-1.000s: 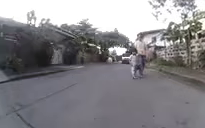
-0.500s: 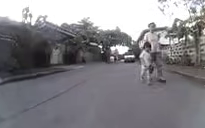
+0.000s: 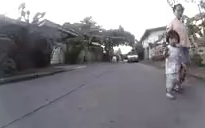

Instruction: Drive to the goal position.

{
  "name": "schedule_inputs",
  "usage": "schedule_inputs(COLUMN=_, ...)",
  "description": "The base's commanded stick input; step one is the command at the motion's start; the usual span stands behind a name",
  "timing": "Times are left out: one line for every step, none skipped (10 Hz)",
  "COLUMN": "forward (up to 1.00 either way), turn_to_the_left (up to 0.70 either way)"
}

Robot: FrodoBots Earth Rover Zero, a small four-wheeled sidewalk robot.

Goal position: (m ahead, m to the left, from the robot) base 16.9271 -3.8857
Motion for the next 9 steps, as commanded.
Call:
schedule_inputs(forward=1.00, turn_to_the_left=0.04)
schedule_inputs(forward=1.00, turn_to_the_left=0.04)
schedule_inputs(forward=1.00, turn_to_the_left=0.04)
schedule_inputs(forward=1.00, turn_to_the_left=0.04)
schedule_inputs(forward=1.00, turn_to_the_left=0.04)
schedule_inputs(forward=1.00, turn_to_the_left=0.04)
schedule_inputs(forward=1.00, turn_to_the_left=0.04)
schedule_inputs(forward=1.00, turn_to_the_left=-0.10)
schedule_inputs(forward=1.00, turn_to_the_left=-0.36)
